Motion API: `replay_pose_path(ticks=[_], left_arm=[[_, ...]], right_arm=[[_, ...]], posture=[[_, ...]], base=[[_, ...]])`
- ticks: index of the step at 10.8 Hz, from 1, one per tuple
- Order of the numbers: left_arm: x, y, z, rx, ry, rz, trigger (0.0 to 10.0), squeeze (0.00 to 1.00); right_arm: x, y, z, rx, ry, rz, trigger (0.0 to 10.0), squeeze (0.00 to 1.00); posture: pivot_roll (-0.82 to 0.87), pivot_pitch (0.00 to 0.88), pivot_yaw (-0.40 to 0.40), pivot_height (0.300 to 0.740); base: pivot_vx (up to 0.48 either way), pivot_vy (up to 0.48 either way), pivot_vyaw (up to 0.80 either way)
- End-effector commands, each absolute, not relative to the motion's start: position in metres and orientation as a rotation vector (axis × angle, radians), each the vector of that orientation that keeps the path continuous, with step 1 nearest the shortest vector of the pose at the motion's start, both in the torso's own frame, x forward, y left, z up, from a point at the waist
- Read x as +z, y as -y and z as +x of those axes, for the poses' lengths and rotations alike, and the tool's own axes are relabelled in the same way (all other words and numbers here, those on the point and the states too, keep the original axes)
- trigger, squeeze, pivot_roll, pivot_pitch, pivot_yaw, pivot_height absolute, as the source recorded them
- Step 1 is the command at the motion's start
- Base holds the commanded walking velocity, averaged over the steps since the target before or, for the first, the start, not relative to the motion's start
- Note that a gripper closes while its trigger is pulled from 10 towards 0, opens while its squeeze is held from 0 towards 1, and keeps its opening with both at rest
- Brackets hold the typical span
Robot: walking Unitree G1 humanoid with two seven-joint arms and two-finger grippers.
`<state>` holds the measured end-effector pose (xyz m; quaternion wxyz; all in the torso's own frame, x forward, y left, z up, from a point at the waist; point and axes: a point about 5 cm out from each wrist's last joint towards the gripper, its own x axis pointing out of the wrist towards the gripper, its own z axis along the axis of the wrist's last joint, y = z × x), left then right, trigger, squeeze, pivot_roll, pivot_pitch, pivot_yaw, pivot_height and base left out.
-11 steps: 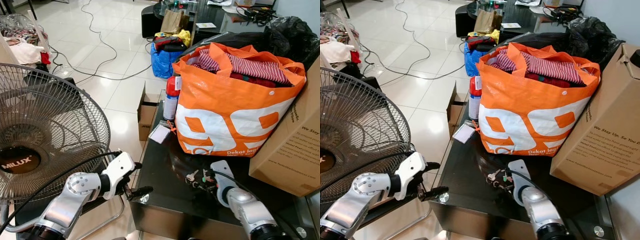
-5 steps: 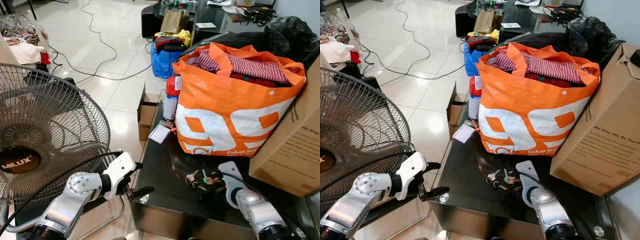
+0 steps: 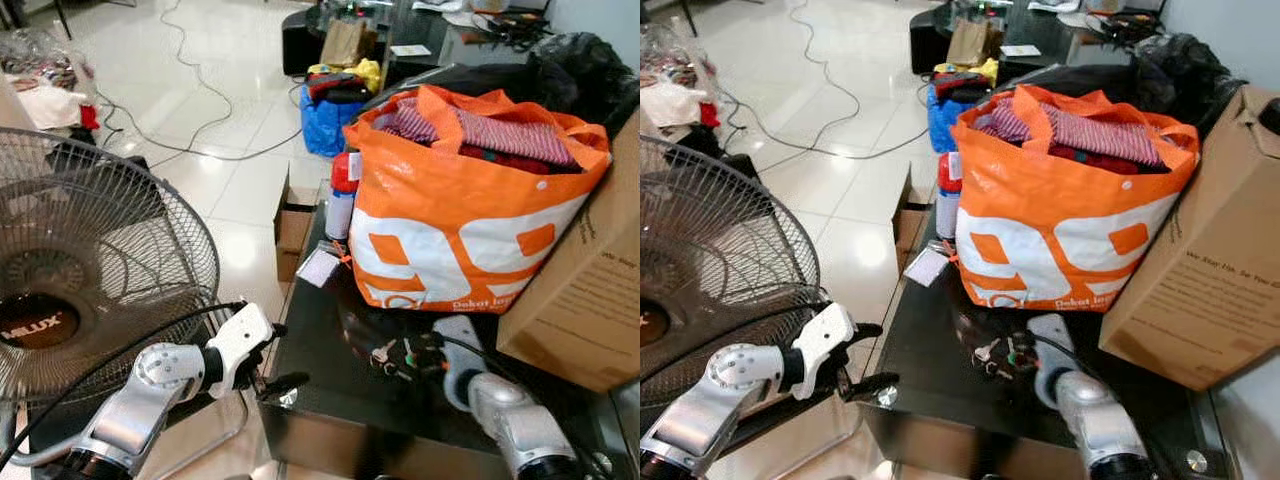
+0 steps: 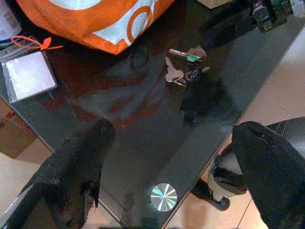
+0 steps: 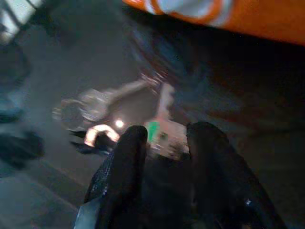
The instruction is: Hang keys on a hook
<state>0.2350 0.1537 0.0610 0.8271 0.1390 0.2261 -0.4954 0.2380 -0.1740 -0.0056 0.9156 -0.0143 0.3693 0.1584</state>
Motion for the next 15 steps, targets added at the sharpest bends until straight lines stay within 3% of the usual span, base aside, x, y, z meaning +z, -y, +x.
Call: replay_pose_path(ticks=[1,5,10,15], left_arm=[[0.063,-0.15,0.234,-1.074,-0.473,0.305,10.0,0.0],[0.064,-0.152,0.236,-1.071,-0.482,0.305,10.0,0.0],[0.053,-0.156,0.237,-1.065,-0.499,0.301,10.0,0.0],[0.055,-0.155,0.237,-1.071,-0.491,0.299,10.0,0.0]], right_arm=[[-0.006,0.167,0.236,0.357,-0.767,-0.021,10.0,0.0],[-0.018,0.165,0.235,0.238,-0.814,-0.079,10.0,0.0],[-0.014,0.173,0.237,0.215,-0.795,-0.072,10.0,0.0],[-0.021,0.165,0.234,0.222,-0.827,-0.062,10.0,0.0]], posture=[[-0.02,0.0,-0.034,0.74],[-0.02,0.0,-0.036,0.74],[-0.02,0.0,-0.034,0.74],[-0.02,0.0,-0.034,0.74]], base=[[0.0,0.0,0.0],[0.0,0.0,0.0],[0.0,0.0,0.0],[0.0,0.0,0.0]])
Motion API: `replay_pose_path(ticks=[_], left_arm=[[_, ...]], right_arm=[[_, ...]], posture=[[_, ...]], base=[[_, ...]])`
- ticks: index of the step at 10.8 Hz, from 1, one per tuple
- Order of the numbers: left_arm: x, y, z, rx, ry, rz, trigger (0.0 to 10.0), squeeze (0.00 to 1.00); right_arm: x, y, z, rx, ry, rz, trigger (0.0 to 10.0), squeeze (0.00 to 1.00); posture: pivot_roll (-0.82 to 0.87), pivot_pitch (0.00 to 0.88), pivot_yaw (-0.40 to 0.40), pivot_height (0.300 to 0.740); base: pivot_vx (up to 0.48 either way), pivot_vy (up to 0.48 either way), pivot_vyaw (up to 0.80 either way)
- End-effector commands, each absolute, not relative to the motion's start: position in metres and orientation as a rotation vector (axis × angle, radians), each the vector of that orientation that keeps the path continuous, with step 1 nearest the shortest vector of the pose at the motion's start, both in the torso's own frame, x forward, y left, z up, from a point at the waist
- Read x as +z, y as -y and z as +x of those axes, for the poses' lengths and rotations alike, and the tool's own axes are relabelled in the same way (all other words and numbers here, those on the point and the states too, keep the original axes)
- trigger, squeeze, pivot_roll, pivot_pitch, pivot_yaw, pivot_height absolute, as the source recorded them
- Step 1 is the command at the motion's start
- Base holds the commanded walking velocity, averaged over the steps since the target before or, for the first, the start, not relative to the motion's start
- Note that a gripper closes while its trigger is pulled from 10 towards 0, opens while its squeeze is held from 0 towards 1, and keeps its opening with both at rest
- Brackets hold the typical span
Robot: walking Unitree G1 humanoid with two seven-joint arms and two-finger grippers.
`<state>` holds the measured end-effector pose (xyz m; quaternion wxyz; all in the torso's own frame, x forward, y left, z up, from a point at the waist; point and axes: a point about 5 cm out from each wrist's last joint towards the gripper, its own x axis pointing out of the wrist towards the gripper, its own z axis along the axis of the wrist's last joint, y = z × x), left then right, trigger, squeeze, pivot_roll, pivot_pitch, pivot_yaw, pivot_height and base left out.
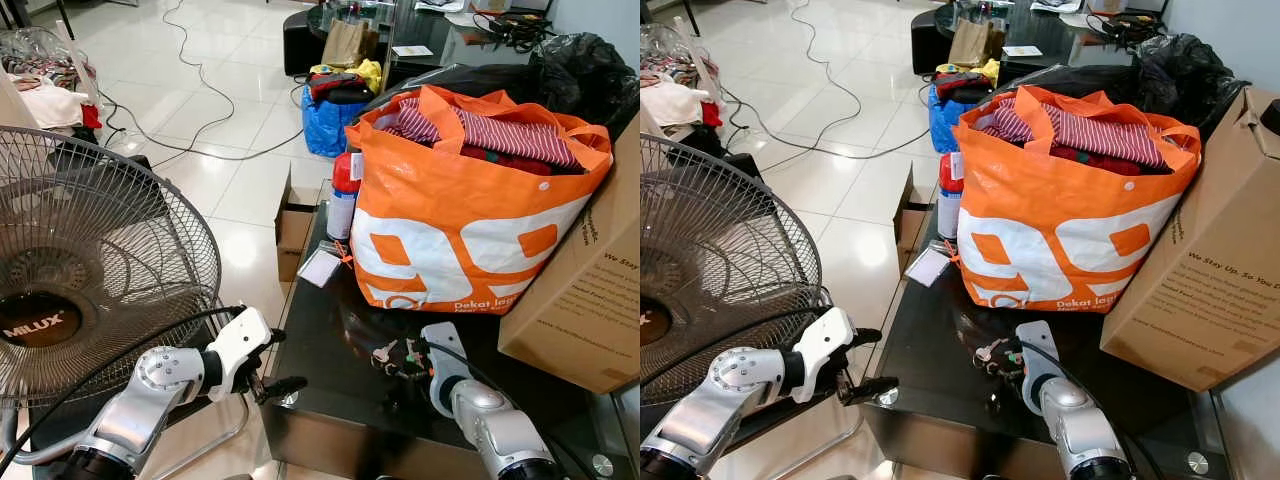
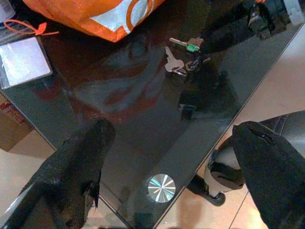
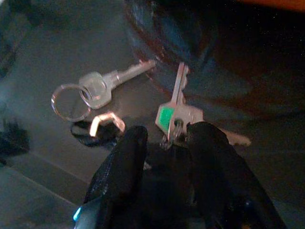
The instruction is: Hang keys on a hook
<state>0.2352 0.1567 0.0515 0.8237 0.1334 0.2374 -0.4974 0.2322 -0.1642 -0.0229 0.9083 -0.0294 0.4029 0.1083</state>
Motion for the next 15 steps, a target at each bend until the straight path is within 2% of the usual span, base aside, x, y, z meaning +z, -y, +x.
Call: replay_pose_path(ticks=[1,3,4,13,14,15], left_arm=[[0.0571,-0.1542,0.2362,-1.073,-0.487,0.299,10.0,0.0],[0.0607,-0.1526,0.2361,-1.078,-0.483,0.299,10.0,0.0],[0.0616,-0.1522,0.2361,-1.08,-0.482,0.298,10.0,0.0],[0.0654,-0.148,0.2341,-1.088,-0.48,0.301,10.0,0.0],[0.0636,-0.1507,0.234,-1.086,-0.485,0.305,10.0,0.0],[0.0623,-0.1522,0.2343,-1.079,-0.485,0.309,10.0,0.0]], right_arm=[[-0.0225,0.1645,0.2346,0.22,-0.831,-0.057,10.0,0.0],[-0.0239,0.1639,0.2369,0.208,-0.836,-0.054,4.4,0.0],[-0.0245,0.1637,0.2378,0.2,-0.837,-0.053,4.0,0.0],[-0.026,0.1646,0.2404,0.184,-0.832,-0.045,3.5,0.0],[-0.0252,0.1667,0.2399,0.174,-0.824,-0.039,3.3,0.0],[-0.0231,0.1697,0.2386,0.165,-0.811,-0.026,2.1,0.0]], posture=[[-0.02,0.0,-0.034,0.74],[-0.02,0.0,-0.035,0.74],[-0.02,0.0,-0.035,0.74],[-0.02,0.0,-0.035,0.74],[-0.02,0.0,-0.034,0.74],[-0.02,0.0,-0.033,0.74]], base=[[0.0,0.0,0.0],[0.0,0.0,0.0],[0.0,0.0,0.0],[0.0,0.0,0.0],[0.0,0.0,0.0],[0.0,0.0,0.0]])
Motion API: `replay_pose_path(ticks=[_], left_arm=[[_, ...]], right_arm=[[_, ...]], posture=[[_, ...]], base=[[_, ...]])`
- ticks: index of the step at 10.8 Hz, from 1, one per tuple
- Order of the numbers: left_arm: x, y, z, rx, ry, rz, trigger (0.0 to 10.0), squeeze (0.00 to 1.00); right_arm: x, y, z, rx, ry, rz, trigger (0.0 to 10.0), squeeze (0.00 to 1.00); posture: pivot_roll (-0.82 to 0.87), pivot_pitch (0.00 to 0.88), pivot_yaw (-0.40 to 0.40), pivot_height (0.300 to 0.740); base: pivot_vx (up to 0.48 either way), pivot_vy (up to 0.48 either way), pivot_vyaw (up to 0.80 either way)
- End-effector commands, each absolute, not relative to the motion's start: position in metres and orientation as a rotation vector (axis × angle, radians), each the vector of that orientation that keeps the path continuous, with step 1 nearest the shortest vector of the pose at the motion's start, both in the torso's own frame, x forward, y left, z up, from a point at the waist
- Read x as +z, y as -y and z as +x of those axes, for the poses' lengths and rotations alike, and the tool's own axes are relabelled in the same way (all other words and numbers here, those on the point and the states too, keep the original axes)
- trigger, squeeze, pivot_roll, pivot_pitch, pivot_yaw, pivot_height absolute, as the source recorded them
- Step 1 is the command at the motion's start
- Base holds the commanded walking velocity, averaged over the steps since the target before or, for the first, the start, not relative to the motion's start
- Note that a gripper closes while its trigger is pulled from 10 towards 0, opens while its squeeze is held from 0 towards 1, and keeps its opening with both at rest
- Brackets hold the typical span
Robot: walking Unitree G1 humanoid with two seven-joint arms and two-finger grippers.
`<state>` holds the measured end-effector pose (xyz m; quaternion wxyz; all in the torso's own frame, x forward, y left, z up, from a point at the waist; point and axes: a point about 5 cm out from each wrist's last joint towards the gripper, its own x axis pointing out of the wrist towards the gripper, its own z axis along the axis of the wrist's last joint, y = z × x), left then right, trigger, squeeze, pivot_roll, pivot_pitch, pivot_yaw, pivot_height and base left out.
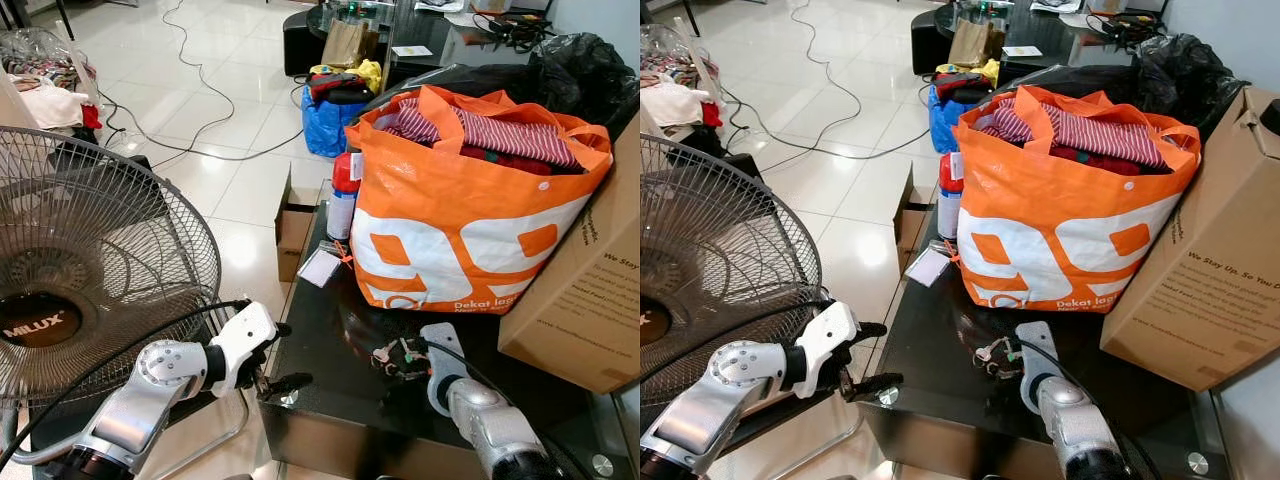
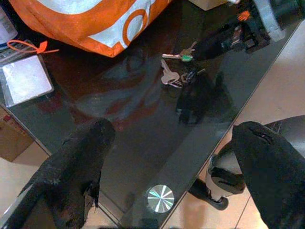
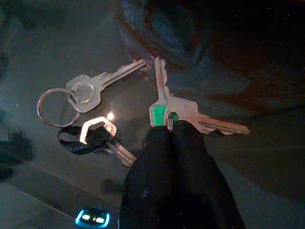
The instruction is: Hang keys on a hook
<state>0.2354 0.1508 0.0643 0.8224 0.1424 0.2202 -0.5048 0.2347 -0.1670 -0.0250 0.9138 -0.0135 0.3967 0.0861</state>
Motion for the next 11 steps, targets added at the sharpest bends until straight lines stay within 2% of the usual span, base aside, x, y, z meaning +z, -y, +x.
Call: replay_pose_path(ticks=[1,4,6,10,11], left_arm=[[0.062,-0.154,0.236,-1.044,-0.463,0.316,10.0,0.0],[0.07,-0.155,0.246,-0.894,-0.333,0.334,10.0,0.0],[0.094,-0.155,0.263,-0.702,-0.171,0.339,10.0,0.0],[0.118,-0.15,0.273,-0.505,-0.054,0.277,10.0,0.0],[0.12,-0.148,0.275,-0.478,-0.045,0.289,10.0,0.0]], right_arm=[[-0.018,0.176,0.235,0.154,-0.79,-0.012,0.0,0.0],[0.006,0.195,0.223,0.151,-0.706,-0.021,0.0,0.0],[0.045,0.204,0.216,0.128,-0.528,-0.033,0.0,0.0],[0.088,0.199,0.215,-0.082,-0.226,0.003,0.0,0.0],[0.109,0.195,0.223,-0.138,-0.076,-0.011,0.0,0.0]], posture=[[-0.02,0.0,-0.025,0.74],[-0.03,0.0,-0.004,0.74],[-0.06,0.0,0.02,0.74],[-0.07,0.0,0.041,0.74],[-0.06,0.0,0.039,0.74]], base=[[0.0,0.0,0.0],[0.0,0.0,0.0],[0.0,0.0,0.0],[0.0,0.0,0.0],[0.0,0.0,0.0]])
